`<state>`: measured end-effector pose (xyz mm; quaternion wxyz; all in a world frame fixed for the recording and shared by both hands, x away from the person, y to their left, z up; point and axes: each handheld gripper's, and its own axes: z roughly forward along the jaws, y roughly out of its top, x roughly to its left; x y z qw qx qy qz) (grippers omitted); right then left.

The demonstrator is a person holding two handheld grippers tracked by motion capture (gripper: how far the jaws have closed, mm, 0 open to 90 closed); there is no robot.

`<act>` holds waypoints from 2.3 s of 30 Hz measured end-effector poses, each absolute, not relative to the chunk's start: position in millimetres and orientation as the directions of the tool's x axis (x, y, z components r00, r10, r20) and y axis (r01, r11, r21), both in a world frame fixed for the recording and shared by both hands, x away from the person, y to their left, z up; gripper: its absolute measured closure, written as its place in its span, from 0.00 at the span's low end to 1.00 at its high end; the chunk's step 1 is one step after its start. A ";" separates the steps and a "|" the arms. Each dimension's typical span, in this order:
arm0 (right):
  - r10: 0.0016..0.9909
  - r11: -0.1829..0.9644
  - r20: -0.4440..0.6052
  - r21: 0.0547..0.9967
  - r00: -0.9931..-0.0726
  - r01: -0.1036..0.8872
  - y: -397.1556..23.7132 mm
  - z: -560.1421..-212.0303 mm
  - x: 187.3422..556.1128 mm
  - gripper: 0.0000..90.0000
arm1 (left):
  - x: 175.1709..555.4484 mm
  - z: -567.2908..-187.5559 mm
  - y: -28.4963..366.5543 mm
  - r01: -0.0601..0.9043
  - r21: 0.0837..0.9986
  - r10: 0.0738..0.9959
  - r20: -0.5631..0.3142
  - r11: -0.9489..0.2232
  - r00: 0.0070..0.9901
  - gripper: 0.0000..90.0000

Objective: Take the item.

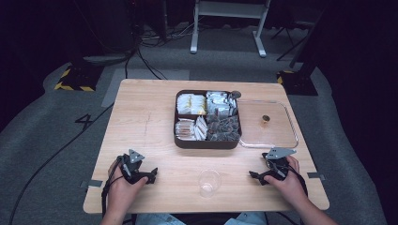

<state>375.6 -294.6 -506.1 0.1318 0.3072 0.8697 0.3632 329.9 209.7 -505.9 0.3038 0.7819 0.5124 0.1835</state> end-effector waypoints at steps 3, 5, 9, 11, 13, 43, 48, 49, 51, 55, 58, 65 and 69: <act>0.628 0.550 -0.003 0.710 -0.779 0.441 -293.9 -505.8 376.7 0.00 | 331.3 -505.7 209.4 0.690 0.665 0.916 -0.021 -0.286 0.400 0.01; 0.628 0.549 -0.003 0.710 -0.779 0.440 -293.8 -505.9 377.0 0.00 | 330.9 -505.6 209.2 0.689 0.669 0.920 -0.023 -0.278 0.392 0.04; 0.627 0.550 -0.005 0.710 -0.779 0.439 -293.8 -505.9 377.1 0.00 | 327.9 -503.3 211.7 0.676 0.691 0.930 -0.016 -0.256 0.368 0.20; 0.627 0.550 -0.005 0.710 -0.779 0.438 -293.8 -505.9 377.1 0.00 | 328.2 -501.9 212.6 0.684 0.684 0.932 -0.018 -0.253 0.363 0.23; 0.627 0.550 -0.005 0.710 -0.779 0.439 -293.8 -505.9 377.1 0.00 | 328.6 -499.6 213.2 0.689 0.675 0.930 -0.012 -0.263 0.367 0.29; 0.623 0.552 -0.002 0.710 -0.782 0.437 -293.8 -505.8 378.0 0.00 | 342.5 -420.1 158.7 0.584 0.757 0.876 -0.031 -0.294 0.480 0.38; 0.621 0.553 -0.003 0.711 -0.784 0.435 -294.2 -505.9 378.0 0.01 | 353.1 -411.3 151.4 0.573 0.765 0.871 -0.034 -0.293 0.490 0.38; 0.620 0.553 -0.003 0.711 -0.784 0.434 -294.4 -505.8 378.0 0.01 | 356.3 -409.8 149.6 0.567 0.768 0.867 -0.031 -0.297 0.497 0.38; 0.619 0.553 -0.004 0.713 -0.786 0.431 -295.2 -505.8 378.1 0.02 | 366.9 -405.9 144.0 0.552 0.772 0.855 -0.021 -0.316 0.519 0.39; 0.617 0.553 -0.003 0.713 -0.787 0.430 -295.6 -505.7 378.2 0.02 | 376.7 -400.9 138.2 0.543 0.780 0.851 -0.024 -0.313 0.524 0.39; 0.616 0.553 -0.003 0.714 -0.787 0.430 -295.6 -505.7 378.1 0.02 | 389.3 -393.5 130.8 0.535 0.784 0.851 -0.018 -0.314 0.525 0.40; 0.614 0.554 -0.004 0.714 -0.789 0.428 -295.8 -505.7 378.3 0.02 | 410.4 -389.8 119.8 0.539 0.780 0.847 -0.020 -0.319 0.531 0.40; 0.612 0.555 -0.004 0.714 -0.791 0.426 -295.7 -505.7 378.6 0.02 | 426.6 -387.3 113.5 0.545 0.773 0.846 -0.020 -0.325 0.533 0.40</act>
